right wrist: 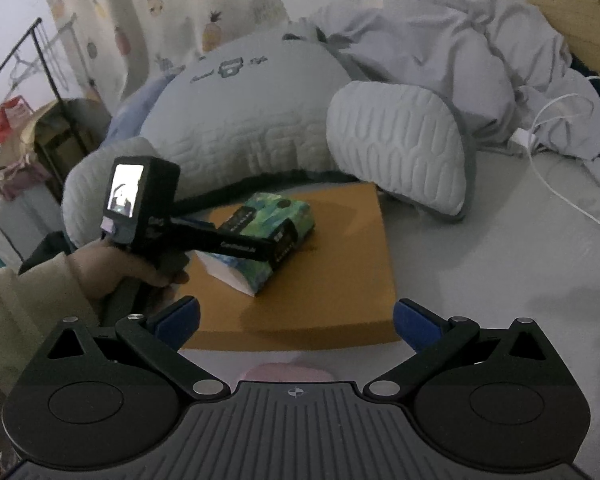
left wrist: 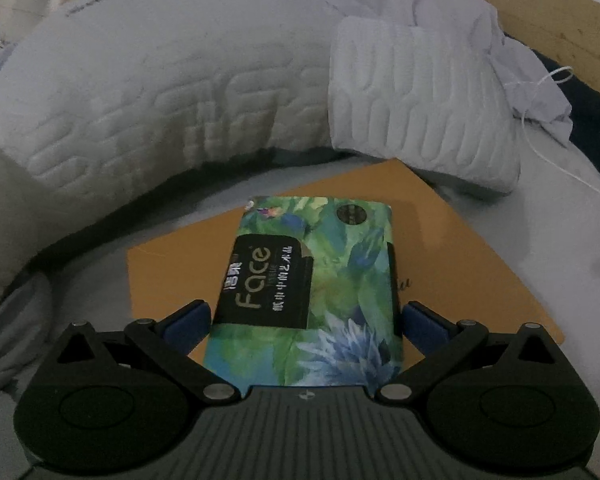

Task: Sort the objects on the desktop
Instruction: 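Close the left gripper on the tissue pack, then lift the tissue pack with the left gripper and carry it toward the box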

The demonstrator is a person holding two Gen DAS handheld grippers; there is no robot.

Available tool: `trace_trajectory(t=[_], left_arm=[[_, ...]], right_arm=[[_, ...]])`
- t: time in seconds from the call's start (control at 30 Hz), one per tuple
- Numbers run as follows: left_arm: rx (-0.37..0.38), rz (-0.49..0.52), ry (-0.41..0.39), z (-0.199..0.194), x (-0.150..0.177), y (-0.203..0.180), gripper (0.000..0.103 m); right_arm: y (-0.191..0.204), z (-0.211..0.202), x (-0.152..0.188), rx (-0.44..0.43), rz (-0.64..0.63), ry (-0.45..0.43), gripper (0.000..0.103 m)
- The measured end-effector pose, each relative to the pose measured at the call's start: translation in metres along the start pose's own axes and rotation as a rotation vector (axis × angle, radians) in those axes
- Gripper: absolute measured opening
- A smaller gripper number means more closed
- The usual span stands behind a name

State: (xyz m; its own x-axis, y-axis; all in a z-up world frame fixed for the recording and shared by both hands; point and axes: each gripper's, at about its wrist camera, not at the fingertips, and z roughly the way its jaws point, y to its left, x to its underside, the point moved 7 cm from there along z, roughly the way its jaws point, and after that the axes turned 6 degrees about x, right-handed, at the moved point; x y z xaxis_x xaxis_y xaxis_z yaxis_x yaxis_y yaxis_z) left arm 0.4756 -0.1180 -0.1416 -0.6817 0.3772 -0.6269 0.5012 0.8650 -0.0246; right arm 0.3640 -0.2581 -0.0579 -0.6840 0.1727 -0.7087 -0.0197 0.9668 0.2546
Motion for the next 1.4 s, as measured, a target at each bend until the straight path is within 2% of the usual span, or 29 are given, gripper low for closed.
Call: trace_trajectory(t=[0.37, 0.6, 0.77, 1.13, 1.4], left_arm=[[-0.018, -0.009, 0.042, 0.024, 0.003, 0.003, 0.103], [-0.026, -0.062, 0.027, 0.018, 0.001, 0.003, 0.102], [-0.035, -0.056, 0.019, 0.004, 0.003, 0.001, 0.101], [-0.044, -0.089, -0.038, -0.052, 0.005, 0.000, 0.100], [-0.055, -0.108, -0.152, -0.135, -0.008, -0.007, 0.100]], right_arm=[[0.001, 0.010, 0.003, -0.006, 0.008, 0.021, 0.103], [-0.002, 0.008, 0.007, -0.002, 0.010, 0.029, 0.103], [-0.006, 0.003, 0.010, 0.004, 0.017, 0.026, 0.103], [-0.007, -0.026, 0.017, 0.019, 0.024, 0.011, 0.103], [0.000, -0.070, 0.012, 0.006, 0.026, -0.043, 0.103]])
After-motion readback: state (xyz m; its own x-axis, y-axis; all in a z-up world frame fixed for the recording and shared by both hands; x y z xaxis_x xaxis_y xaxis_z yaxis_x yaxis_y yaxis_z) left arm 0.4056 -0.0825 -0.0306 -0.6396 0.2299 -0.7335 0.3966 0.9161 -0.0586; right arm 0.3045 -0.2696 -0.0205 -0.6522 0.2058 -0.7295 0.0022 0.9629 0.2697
